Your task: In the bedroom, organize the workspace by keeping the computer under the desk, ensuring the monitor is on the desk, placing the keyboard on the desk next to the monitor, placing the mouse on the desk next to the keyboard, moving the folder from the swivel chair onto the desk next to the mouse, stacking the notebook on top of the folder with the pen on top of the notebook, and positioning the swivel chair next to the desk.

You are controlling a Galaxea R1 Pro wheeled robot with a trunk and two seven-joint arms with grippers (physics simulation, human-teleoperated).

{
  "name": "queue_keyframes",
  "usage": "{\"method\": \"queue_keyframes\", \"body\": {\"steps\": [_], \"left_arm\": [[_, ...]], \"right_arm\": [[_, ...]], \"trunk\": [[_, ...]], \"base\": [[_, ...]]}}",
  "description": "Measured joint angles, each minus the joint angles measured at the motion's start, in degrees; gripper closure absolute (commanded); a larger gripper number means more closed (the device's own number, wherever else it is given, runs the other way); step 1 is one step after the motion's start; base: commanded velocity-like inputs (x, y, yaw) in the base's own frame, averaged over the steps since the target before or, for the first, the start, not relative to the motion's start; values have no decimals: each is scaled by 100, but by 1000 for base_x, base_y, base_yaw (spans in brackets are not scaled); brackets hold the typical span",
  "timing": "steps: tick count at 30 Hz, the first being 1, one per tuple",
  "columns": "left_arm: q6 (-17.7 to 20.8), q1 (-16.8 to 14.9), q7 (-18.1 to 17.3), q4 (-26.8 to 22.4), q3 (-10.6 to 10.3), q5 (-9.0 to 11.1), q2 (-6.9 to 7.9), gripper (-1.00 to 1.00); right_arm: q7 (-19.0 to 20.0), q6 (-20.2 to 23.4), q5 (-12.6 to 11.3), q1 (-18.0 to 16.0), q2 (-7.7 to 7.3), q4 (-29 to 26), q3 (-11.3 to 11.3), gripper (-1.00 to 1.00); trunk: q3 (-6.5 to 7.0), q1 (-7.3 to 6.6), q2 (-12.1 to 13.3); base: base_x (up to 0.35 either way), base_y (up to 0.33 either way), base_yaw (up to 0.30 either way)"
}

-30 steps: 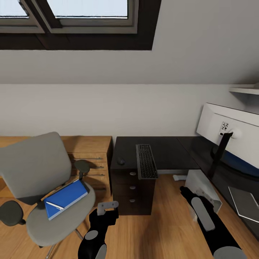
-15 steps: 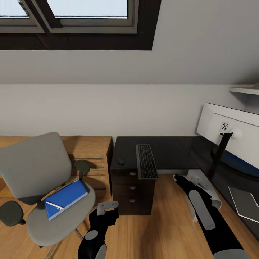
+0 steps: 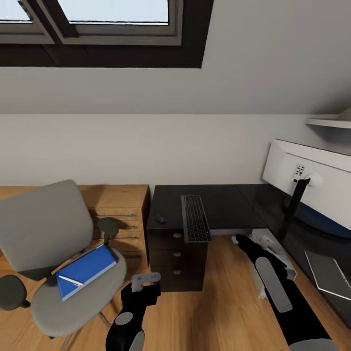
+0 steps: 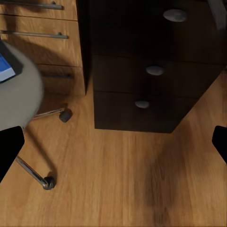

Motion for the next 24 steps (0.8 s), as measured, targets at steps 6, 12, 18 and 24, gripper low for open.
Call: {"method": "queue_keyframes", "body": {"steps": [6, 12, 18, 24], "left_arm": [[0, 0, 0, -1, 0, -1, 0, -100], [0, 1, 0, -1, 1, 0, 0, -100], [0, 1, 0, 6, 1, 1, 0, -100], [0, 1, 0, 7, 1, 1, 0, -100]], "right_arm": [[-6, -11, 5, 1, 2, 0, 6, -100], [-14, -19, 13, 0, 7, 1, 7, -100], [-17, -21, 16, 0, 13, -84, 8, -100], [-21, -21, 20, 0, 10, -131, 8, -100]], "trunk": [[-1, 0, 0], [-2, 0, 0], [-2, 0, 0], [-2, 0, 0]], "base": [[0, 0, -193], [0, 0, -51], [0, 0, -7], [0, 0, -1]]}}
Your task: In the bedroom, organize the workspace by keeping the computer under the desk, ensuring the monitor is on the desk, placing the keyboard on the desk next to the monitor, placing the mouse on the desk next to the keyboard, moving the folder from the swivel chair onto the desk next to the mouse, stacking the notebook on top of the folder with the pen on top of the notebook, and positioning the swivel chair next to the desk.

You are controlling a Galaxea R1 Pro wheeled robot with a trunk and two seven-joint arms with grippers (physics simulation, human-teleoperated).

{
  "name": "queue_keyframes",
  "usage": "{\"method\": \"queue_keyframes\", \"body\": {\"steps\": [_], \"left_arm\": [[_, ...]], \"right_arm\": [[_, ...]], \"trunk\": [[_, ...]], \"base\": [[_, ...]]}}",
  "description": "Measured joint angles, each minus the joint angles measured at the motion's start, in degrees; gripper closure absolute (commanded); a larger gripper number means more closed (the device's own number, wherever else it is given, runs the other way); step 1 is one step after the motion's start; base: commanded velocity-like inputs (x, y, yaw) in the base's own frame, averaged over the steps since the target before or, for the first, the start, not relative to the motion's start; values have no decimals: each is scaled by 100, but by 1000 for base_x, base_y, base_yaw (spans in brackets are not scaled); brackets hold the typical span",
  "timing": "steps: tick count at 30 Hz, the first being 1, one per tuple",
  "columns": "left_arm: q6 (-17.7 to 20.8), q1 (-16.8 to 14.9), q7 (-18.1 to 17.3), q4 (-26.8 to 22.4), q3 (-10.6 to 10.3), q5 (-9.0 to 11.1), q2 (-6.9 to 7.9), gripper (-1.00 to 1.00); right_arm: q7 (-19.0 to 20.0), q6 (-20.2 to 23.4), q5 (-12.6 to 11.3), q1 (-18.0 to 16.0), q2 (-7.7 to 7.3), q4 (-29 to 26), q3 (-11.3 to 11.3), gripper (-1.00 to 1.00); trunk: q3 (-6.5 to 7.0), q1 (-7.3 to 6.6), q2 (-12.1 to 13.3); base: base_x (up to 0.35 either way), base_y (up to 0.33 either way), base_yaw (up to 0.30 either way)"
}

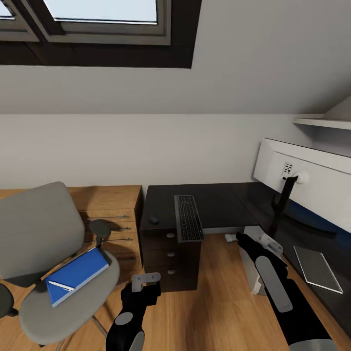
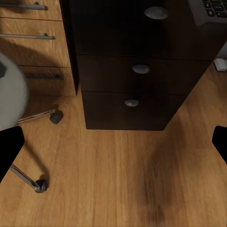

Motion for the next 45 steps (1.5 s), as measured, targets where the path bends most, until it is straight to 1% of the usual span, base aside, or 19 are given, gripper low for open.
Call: {"method": "queue_keyframes", "body": {"steps": [4, 7, 10, 11, 13, 16, 19, 24, 30, 32, 35, 36, 38, 39, 40, 42, 43, 44, 45], "left_arm": [[0, 0, 0, 0, 0, 0, 0, -100], [0, 0, 0, 0, 0, -2, 0, -100], [0, -1, 0, 7, -1, -6, 0, -100], [0, -1, 0, 8, -1, -7, 0, -100], [0, -1, 0, 9, -3, -8, 0, -100], [0, -1, 0, 10, -18, -9, 0, -100], [0, -1, 0, 10, -35, -9, 0, -100], [0, -1, 0, 10, -43, -9, 0, -100], [0, 0, 0, 7, -44, -9, 0, -100], [0, 0, 0, 7, -44, -9, 0, -100], [0, 0, 0, 5, -44, -9, 0, -100], [0, 0, 0, 5, -44, -9, 0, -100], [0, 0, 0, 5, -44, -9, 0, -100], [0, 0, 0, 6, -44, -9, 0, -100], [0, 0, 0, 7, -44, -9, 0, -100], [0, 1, 0, 6, -43, -9, 0, -100], [0, 0, 0, 9, -44, -9, 0, -100], [0, 1, 0, 13, -43, -9, 0, -100], [0, 0, 0, 16, -44, -9, 0, -100]], "right_arm": [[-6, 0, 14, 0, -10, 19, 0, -100], [-4, -1, 154, 0, -12, 37, -1, -100], [7, -4, 498, 1, 3, 75, 4, -100], [8, -6, 557, 1, 5, 92, 6, -100], [18, -9, 775, 1, 11, 164, 34, -100], [27, -12, 944, 1, 13, 206, 68, -100], [40, -18, 1266, 1, 15, 315, 113, -100], [47, -22, 1662, 1, 16, 554, 124, -100], [61, -24, 1779, 0, -3, 628, 131, -100], [64, -46, 1850, 0, -10, 648, 129, -100], [77, -209, 2014, 0, -25, 672, 126, -100], [125, -362, 2174, -2, -47, 806, 121, -100], [206, -509, 2377, -7, -90, 1036, 112, -100], [311, -636, 2570, -16, -144, 1257, 102, -100], [375, -710, 2663, -22, -179, 1369, 97, -100], [628, -1273, 2889, -108, -481, 2038, 54, -100], [672, -1410, 2921, -146, -565, 2212, 45, -100], [754, -1732, 2979, -291, -748, 2654, 25, -100], [775, -1826, 2991, -349, -806, 2797, 23, -100]], "trunk": [[0, 0, 0], [0, 0, 0], [0, 0, 0], [0, 0, 0], [0, 0, 0], [0, 0, 0], [0, 0, 0], [0, 0, 0], [0, 0, 0], [0, 0, 0], [0, 0, 0], [0, 0, 0], [0, 0, 0], [0, 0, 0], [0, 0, 0], [0, 0, 0], [0, 0, 0], [0, 0, 0], [0, 0, 0]], "base": [[0, 0, 0], [0, 0, -63], [0, 0, -201], [0, 0, -237], [0, 0, -250], [0, 0, -258], [0, 0, -264], [0, 0, -253], [0, 0, -105], [0, 0, -30], [0, 0, -14], [0, 0, -8], [0, 0, -5], [0, 0, -3], [0, 0, -2], [0, 0, -1], [0, 0, 0], [0, 0, 0], [0, 0, 0]]}}
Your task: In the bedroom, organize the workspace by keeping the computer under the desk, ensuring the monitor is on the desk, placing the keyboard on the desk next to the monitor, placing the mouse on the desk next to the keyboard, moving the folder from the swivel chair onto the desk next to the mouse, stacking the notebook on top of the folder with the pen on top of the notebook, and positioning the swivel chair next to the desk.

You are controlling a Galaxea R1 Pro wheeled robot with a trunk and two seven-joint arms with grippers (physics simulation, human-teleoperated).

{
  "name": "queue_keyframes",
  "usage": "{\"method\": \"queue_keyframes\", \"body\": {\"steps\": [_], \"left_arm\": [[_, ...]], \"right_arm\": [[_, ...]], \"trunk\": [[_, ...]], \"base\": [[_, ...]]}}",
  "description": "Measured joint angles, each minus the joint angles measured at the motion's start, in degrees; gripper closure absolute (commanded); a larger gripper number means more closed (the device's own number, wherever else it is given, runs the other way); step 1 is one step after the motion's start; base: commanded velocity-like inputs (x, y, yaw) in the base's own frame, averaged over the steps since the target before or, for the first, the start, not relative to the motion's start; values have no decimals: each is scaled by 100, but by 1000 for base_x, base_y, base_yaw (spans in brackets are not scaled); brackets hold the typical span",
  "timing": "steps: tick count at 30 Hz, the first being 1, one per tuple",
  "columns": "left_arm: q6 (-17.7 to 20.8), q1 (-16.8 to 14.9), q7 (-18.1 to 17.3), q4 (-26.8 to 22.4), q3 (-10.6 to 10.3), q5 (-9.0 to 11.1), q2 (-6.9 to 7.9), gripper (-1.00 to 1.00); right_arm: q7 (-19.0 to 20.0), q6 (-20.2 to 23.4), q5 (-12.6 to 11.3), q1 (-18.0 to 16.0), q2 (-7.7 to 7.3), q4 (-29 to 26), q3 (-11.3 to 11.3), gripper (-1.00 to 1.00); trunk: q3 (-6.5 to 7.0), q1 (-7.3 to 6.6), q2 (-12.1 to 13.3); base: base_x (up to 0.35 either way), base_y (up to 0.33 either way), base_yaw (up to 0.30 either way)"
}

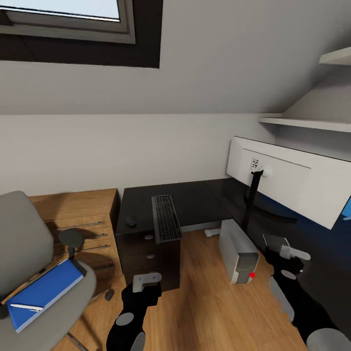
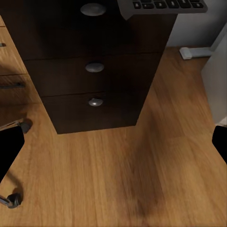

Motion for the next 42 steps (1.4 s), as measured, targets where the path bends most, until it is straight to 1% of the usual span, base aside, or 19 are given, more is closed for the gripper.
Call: {"method": "queue_keyframes", "body": {"steps": [2, 3, 4, 8, 13, 14, 17, 19, 20, 21, 25, 30, 31, 35, 38, 40, 42], "left_arm": [[0, 0, 0, 4, 0, 0, 0, -100], [0, 0, 0, 7, 0, 1, 0, -100], [0, 0, 0, 8, 0, 1, 0, -100], [0, 0, 0, 15, -2, 3, 0, -100], [0, 0, 0, 37, 0, 1, 0, -100], [-2, 0, 0, 44, -2, -1, 0, -100], [-4, 0, 0, 50, -6, 0, 0, -100], [-2, 0, -1, 66, -7, 0, 0, -100], [-1, 0, -2, 112, -14, 1, -5, -100], [0, 0, -1, 126, -31, 1, -7, -100], [0, 0, -1, 145, -60, 0, -8, -100], [0, 0, 7, 181, -145, -3, -11, -100], [-1, 0, 13, 195, -255, -3, -8, -100], [0, 0, 23, 211, -402, -7, -4, -100], [-6, 0, 26, 218, -474, -7, -1, -100], [-6, 0, 26, 220, -495, -8, -1, -100], [-7, 0, 26, 220, -500, -8, -1, -100]], "right_arm": [[25, -141, 26, -109, -88, 242, -7, -100], [44, -299, 48, -243, -198, 540, -15, -100], [55, -379, 50, -310, -261, 702, -17, -100], [109, -484, 53, -414, -345, 947, -20, -100], [156, -512, 52, -455, -367, 1033, -20, -100], [208, -519, 46, -559, -380, 1246, -36, -100], [281, -521, 44, -634, -383, 1368, -90, -100], [401, -520, 43, -682, -386, 1463, -189, -100], [606, -509, 52, -717, -387, 1533, -367, -100], [682, -503, 54, -727, -387, 1552, -425, -100], [770, -494, 55, -737, -387, 1573, -495, -100], [808, -489, 48, -742, -387, 1598, -528, -100], [811, -485, 48, -744, -387, 1605, -530, -100], [812, -483, 47, -750, -401, 1640, -560, -100], [813, -482, 44, -822, -456, 1812, -624, -100], [817, -485, 42, -954, -484, 2043, -651, -100], [818, -489, 41, -1022, -494, 2160, -658, -100]], "trunk": [[0, 0, 0], [0, 0, 0], [0, 0, 0], [0, 0, 0], [0, 0, 0], [0, -2, -1], [0, -2, 0], [0, -1, 0], [0, 0, -1], [0, 0, 0], [0, -2, -1], [0, -1, -1], [0, 0, -1], [0, -1, 0], [0, -3, -1], [0, -2, -1], [0, -1, 0]], "base": [[0, 0, 0], [0, 0, 0], [0, 0, 0], [0, 0, 0], [34, -23, 0], [189, -128, 0], [188, -128, 0], [76, -52, 0], [28, -19, 0], [29, -16, 0], [137, -8, 0], [110, -1, 0], [36, 0, 0], [81, -8, 0], [229, -42, 0], [155, -25, 0], [99, -16, 0]]}}
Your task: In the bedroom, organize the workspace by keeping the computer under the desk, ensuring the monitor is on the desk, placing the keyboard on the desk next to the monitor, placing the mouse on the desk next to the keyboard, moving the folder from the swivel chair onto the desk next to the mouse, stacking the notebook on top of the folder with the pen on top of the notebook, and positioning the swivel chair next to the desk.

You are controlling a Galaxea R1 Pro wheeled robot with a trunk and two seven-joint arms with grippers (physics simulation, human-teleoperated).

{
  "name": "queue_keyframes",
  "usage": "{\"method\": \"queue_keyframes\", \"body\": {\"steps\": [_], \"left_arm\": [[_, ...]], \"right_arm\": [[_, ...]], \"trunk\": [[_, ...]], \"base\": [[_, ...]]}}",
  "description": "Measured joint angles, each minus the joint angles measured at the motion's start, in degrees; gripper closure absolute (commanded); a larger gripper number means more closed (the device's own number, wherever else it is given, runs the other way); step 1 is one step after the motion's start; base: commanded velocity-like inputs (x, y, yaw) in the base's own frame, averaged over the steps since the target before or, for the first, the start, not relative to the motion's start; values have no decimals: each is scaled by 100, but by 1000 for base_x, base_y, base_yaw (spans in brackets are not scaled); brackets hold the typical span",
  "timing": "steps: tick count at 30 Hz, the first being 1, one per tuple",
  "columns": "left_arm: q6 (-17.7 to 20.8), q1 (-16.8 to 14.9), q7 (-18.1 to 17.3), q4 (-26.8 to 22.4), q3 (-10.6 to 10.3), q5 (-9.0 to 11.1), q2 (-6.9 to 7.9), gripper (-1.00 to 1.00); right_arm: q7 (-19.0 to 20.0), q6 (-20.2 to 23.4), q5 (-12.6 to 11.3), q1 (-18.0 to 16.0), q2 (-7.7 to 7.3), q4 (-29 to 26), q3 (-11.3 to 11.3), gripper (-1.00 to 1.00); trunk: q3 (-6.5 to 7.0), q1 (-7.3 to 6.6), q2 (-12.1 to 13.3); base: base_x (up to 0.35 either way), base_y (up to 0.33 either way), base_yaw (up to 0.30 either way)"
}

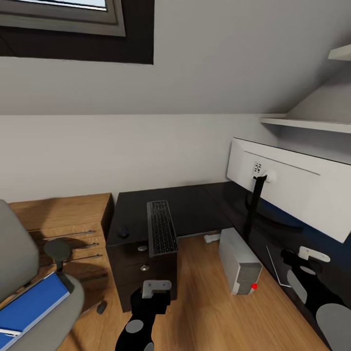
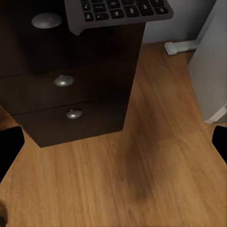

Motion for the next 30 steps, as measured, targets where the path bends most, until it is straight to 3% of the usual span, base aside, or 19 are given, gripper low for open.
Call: {"method": "queue_keyframes", "body": {"steps": [18, 23, 30], "left_arm": [[-2, 0, -14, -32, -21, 9, -3, -100], [-3, 0, -17, -186, -33, 21, -10, -100], [-2, 0, -18, -261, -61, 28, -16, -100]], "right_arm": [[1, 10, -3, -172, -47, 335, -12, -100], [2, 79, -2, -402, -59, 670, -11, -100], [-1, 107, -17, -674, -84, 1088, -2, -100]], "trunk": [[0, 1, 0], [0, 1, 0], [-125, 154, -279]], "base": [[89, -24, 0], [3, -1, 0], [0, 0, 0]]}}
